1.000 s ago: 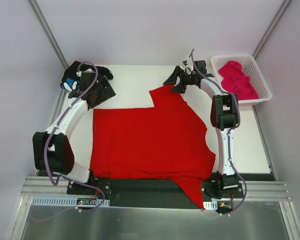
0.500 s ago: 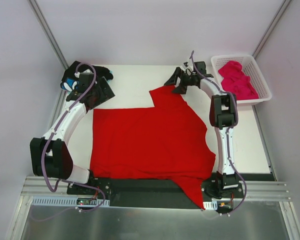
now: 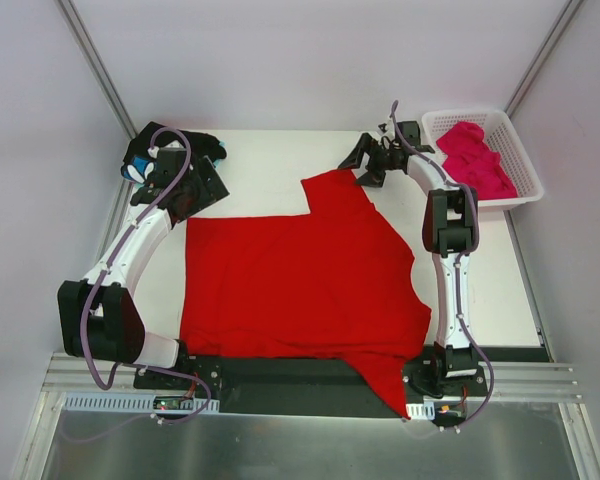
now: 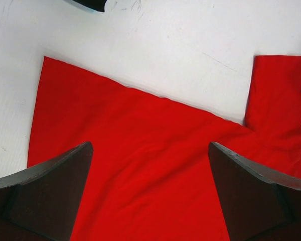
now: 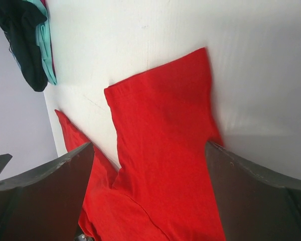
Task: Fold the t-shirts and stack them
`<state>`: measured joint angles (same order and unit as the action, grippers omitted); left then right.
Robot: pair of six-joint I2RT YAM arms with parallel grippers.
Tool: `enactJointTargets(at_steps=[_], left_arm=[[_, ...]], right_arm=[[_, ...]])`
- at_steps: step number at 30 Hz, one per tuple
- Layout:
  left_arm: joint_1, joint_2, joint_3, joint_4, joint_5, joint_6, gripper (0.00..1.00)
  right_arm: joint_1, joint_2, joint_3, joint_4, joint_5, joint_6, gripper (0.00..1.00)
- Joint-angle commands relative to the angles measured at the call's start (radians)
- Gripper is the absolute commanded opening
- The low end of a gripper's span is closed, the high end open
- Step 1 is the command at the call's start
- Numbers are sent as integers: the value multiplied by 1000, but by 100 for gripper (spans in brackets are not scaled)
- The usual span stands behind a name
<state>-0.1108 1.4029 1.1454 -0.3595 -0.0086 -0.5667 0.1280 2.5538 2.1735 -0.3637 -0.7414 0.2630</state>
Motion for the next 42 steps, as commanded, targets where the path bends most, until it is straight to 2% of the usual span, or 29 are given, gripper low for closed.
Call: enactJointTargets(at_steps=[1,10,14,15,19,21,22,24,25,26,27,29,30,35,42], left_arm=[[-3,-41,14,-19,-8,4,99],[-3,-53,7,-30,-19,4,99],[-3,-71,-4,-36,-40,16,99],[-3,-71,-4,-41,-42,22,99],[-6,-88,8,-62,1,21,99],[-12,-110,5,-79,40,10,99],[-15,-116,2,-107,50,4,99],[-35,-139,-24,-124,53,-8,99],[-43,-145,-35,-134,42,-12,99],[-53,-154,-59,-147,24,-9,99],[-81,-156,-70,-157,-29,-6,99],[-101,-142,-105,-183,-59,-7,99],[-105,-131,-121,-185,-57,-12,99],[-128,-19,-161,-182,-54,-25,99],[-127,57,-104,-128,-166,27,99]], right_arm=[[-11,14,28,-40,73,-48,96],[-48,23,91,9,25,-21,96],[-39,-90,36,12,-3,-34,96],[-36,-162,-7,9,-3,-42,96],[-4,-384,-84,-137,-4,-111,96],[25,-507,-164,-205,46,-174,96],[63,-620,-251,-268,127,-198,96],[114,-722,-316,-345,273,-258,96],[161,-786,-364,-430,392,-290,96],[183,-809,-391,-464,455,-301,96],[200,-828,-427,-500,590,-295,96],[237,-877,-564,-550,689,-272,96],[249,-891,-611,-555,812,-227,96],[295,-861,-817,-515,873,-151,96],[312,-706,-769,-457,938,-160,96]])
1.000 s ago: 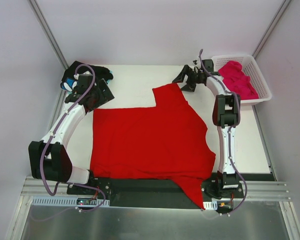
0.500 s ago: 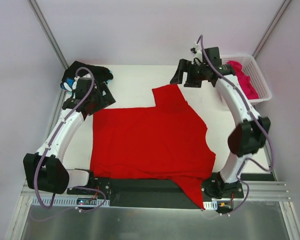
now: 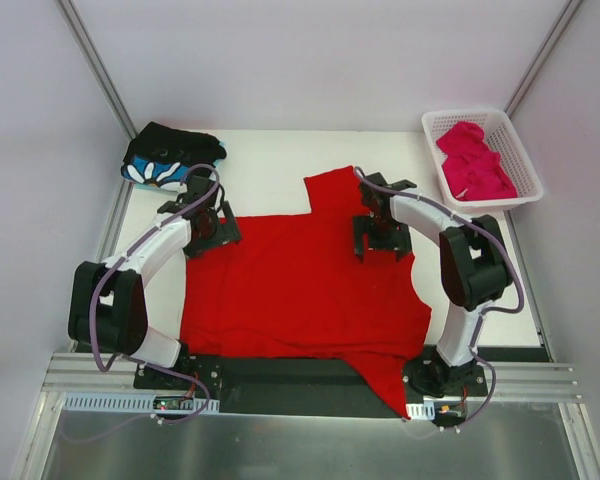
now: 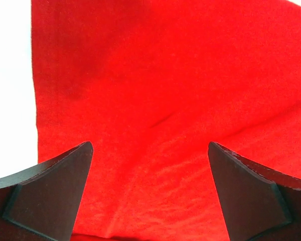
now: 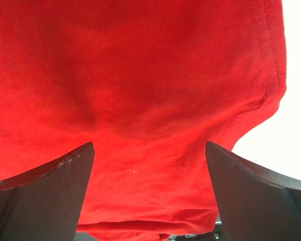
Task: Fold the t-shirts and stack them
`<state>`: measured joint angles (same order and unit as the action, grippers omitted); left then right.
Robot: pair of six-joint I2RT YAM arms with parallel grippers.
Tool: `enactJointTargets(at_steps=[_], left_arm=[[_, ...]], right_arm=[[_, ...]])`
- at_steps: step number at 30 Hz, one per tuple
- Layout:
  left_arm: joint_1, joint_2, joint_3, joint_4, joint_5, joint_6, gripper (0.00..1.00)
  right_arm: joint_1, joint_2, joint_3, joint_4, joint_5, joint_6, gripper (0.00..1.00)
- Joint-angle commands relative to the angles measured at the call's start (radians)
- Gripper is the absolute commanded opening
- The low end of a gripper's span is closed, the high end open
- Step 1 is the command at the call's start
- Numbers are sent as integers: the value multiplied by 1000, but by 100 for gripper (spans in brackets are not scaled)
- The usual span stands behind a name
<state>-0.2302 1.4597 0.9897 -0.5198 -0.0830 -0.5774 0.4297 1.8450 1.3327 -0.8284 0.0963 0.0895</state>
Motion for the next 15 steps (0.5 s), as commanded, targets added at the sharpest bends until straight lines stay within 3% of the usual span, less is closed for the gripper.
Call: enactJointTargets(at_steps=[1,8,15], left_arm=[[-8,11,61,37,-93,43,99],[6,25,101,95,-84,65,99],[37,57,30,273,-63,50,99]], right_arm=[[7,16,88,8,97,9,96],[7,36,195,-18,91,-8,96],[-43,74,224,104,10,-51,96]])
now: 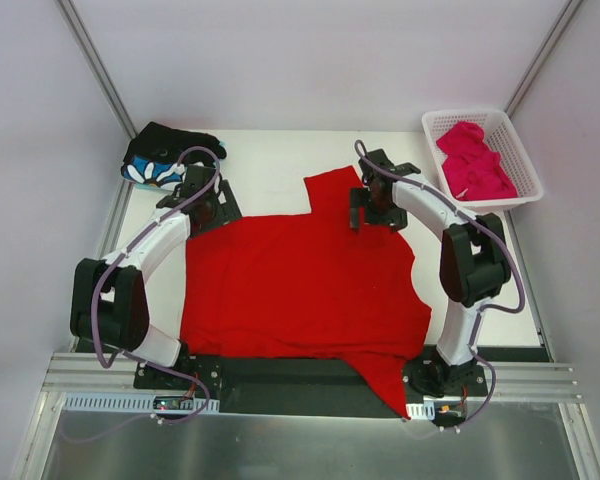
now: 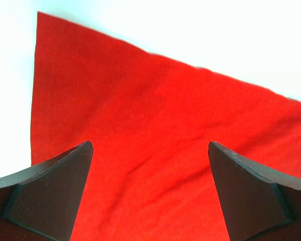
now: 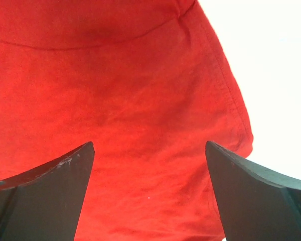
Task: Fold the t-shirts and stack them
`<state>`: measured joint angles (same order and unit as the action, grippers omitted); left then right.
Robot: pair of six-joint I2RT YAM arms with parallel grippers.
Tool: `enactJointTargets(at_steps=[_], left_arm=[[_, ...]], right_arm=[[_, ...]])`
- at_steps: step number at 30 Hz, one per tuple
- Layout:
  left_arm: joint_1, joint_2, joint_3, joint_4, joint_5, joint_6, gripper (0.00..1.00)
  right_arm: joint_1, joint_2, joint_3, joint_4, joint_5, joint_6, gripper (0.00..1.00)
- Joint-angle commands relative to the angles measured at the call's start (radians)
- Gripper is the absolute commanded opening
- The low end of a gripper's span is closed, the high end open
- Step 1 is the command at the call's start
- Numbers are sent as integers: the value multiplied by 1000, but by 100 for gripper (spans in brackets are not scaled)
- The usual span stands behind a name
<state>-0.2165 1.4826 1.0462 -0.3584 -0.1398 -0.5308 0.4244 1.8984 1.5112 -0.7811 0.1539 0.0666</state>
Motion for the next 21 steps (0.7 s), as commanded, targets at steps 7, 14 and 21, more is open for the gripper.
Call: enactJointTargets(at_steps=[7,14,21], left_arm=[[35,136,-29,193,3,-32,99],[42,208,-34,240,16,-57,99],[68,268,-34,272,29,-70,99]], right_arm=[[-93,134,158,80,-131,-60,96],[-124,191,207,85,-175,-60,96],[-136,254,224,102,-211,-56,96]])
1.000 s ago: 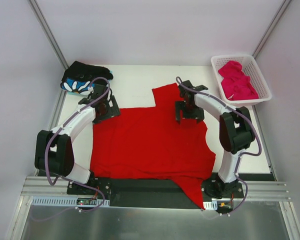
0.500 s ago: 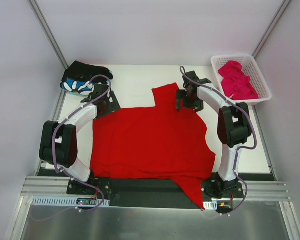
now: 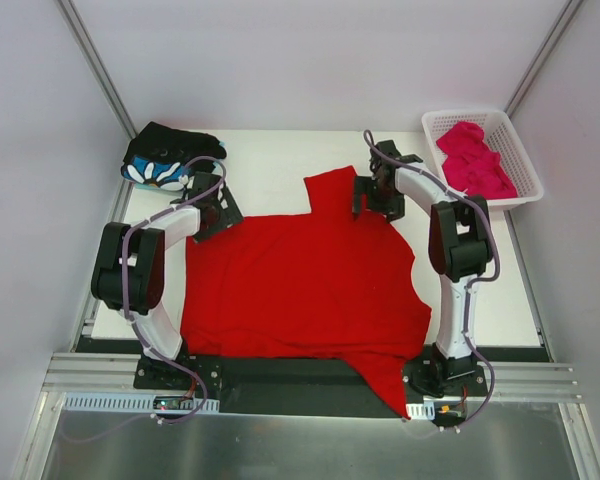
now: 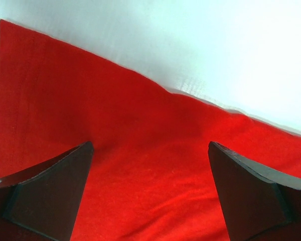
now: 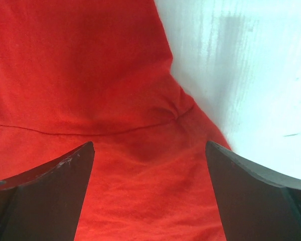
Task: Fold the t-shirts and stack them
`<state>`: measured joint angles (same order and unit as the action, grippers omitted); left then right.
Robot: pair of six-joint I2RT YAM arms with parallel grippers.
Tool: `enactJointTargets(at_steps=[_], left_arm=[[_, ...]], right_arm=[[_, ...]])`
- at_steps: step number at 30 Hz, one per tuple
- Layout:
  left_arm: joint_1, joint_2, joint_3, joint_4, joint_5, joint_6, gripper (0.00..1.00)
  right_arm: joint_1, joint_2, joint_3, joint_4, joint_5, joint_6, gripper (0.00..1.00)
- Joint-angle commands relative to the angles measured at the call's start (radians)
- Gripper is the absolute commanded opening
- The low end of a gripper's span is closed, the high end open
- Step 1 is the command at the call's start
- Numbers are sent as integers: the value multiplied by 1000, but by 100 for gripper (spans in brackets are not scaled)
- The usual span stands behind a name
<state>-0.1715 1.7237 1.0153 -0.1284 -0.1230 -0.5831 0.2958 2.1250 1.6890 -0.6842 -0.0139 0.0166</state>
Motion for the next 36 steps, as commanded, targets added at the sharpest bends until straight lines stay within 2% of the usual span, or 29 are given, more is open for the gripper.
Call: enactJointTargets(at_steps=[1,7,8,16,26,36], left_arm=[[27,31,-1,44,17,-20,99],[56,66,5,64,36,-27,97],[59,74,15,64,40,-27,99],[72,112,94,47,100,-46,99],[52,246,275,35,118,-49,99],[-23,418,497,29,158,-83,99]], right_arm=[[-9,41,47,8,-55,-3,96],[-21,88,84,20,-87,14,96],[-27,107,90,20,-89,17,96],[-87,162,158,-9,-109,32,96],[-172,155,163,-8,-103,25,96],[-253,171,195,-3,-124,26,96]])
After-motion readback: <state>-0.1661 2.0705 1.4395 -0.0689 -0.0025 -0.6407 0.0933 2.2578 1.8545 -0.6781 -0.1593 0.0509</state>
